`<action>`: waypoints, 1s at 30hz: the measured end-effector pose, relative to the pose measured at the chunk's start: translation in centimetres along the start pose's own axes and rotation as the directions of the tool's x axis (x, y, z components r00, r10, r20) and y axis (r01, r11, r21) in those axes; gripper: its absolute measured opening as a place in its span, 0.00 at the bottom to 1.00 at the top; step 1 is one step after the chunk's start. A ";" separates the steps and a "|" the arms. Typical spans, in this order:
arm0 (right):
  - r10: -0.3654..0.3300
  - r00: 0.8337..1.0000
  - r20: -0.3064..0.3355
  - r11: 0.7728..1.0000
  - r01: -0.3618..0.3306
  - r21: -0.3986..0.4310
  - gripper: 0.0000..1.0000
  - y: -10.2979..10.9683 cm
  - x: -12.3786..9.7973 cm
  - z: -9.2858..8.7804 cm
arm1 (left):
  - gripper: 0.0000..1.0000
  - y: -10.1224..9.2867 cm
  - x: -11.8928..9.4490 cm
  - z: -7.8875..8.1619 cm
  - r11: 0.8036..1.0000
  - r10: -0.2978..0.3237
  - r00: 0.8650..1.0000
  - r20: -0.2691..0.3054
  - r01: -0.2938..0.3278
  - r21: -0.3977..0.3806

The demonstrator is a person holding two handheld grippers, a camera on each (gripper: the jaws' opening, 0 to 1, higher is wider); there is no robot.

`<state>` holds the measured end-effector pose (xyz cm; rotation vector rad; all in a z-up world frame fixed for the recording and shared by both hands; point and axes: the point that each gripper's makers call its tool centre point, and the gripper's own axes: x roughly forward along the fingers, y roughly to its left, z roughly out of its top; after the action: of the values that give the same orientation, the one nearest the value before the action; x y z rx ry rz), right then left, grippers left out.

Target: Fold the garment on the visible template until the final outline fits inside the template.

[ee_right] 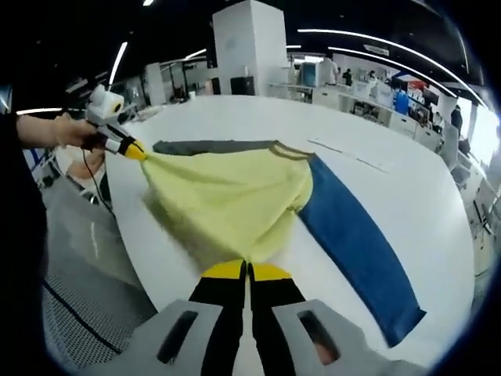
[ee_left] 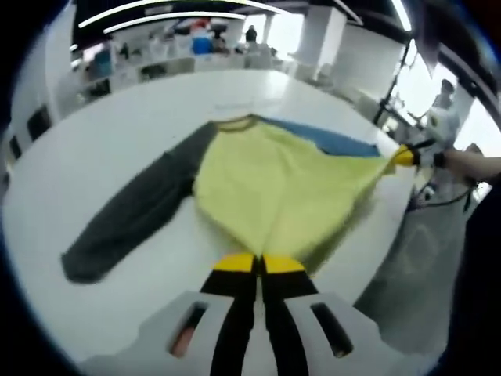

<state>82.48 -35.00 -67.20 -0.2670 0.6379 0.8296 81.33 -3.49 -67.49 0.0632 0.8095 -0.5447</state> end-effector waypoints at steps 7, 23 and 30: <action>-0.021 0.999 0.030 1.000 0.022 -0.014 0.02 -2.4 0.2 2.2 | 0.00 1.6 0.1 2.9 0.999 0.006 1.000 0.013 -0.006 0.033; -0.032 0.999 0.026 0.999 0.033 -0.043 0.02 -7.2 3.6 5.0 | 0.00 6.2 4.1 5.3 0.999 0.012 0.999 -0.033 -0.011 0.051; -0.022 1.000 -0.013 0.999 0.022 -0.028 0.02 -8.9 6.1 4.2 | 0.00 7.6 6.4 5.0 0.999 -0.001 0.998 -0.069 0.003 0.032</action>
<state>94.08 -35.23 -67.91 -0.3045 0.6348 0.8170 91.98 -1.02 -69.65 0.1115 0.8683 -0.5598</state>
